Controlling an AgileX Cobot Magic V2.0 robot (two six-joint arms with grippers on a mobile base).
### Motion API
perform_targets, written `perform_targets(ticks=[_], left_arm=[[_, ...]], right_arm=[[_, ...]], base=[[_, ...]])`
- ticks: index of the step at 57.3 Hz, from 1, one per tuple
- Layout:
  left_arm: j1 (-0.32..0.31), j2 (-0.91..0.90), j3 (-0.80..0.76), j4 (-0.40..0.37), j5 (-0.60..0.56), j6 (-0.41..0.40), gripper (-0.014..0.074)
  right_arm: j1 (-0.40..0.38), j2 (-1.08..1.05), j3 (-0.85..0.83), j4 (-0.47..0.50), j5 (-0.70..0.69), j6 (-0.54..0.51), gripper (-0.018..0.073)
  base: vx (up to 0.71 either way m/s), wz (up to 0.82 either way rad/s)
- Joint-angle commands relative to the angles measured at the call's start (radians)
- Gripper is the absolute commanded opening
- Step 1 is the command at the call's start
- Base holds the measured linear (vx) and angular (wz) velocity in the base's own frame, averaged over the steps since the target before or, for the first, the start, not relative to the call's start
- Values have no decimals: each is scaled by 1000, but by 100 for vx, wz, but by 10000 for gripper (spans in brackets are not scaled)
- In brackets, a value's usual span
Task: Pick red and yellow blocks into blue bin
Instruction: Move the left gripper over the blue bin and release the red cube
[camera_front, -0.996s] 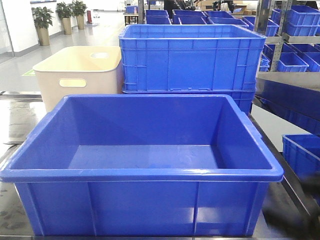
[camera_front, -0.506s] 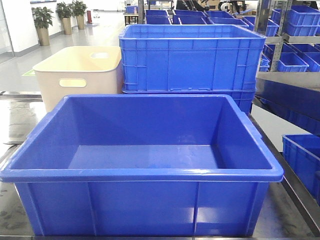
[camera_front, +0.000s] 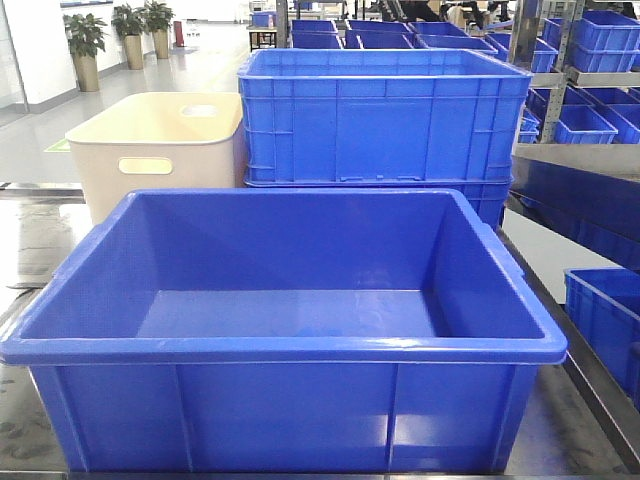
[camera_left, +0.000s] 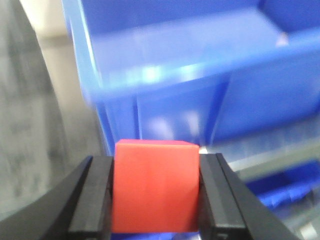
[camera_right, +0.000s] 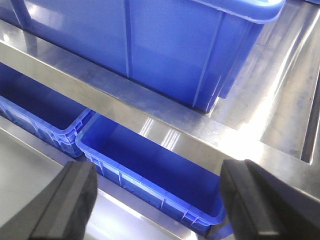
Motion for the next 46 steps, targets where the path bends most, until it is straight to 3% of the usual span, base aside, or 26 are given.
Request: perform_targets(ticks=[1,18,46], left_arm=[[-8,54,-101,-25,-80,19,237],[-9,328,-340,-150,-84,211,240],[-26,838,-705,-168,8,239,251]], right_arm=[[-1,3,-25,1,-66,-3,549],[-1,3,-25,1,-67,-3,549],[-1,3,-25,1,-67,-3,549]], base=[[0,0],[0,0],[0,0]])
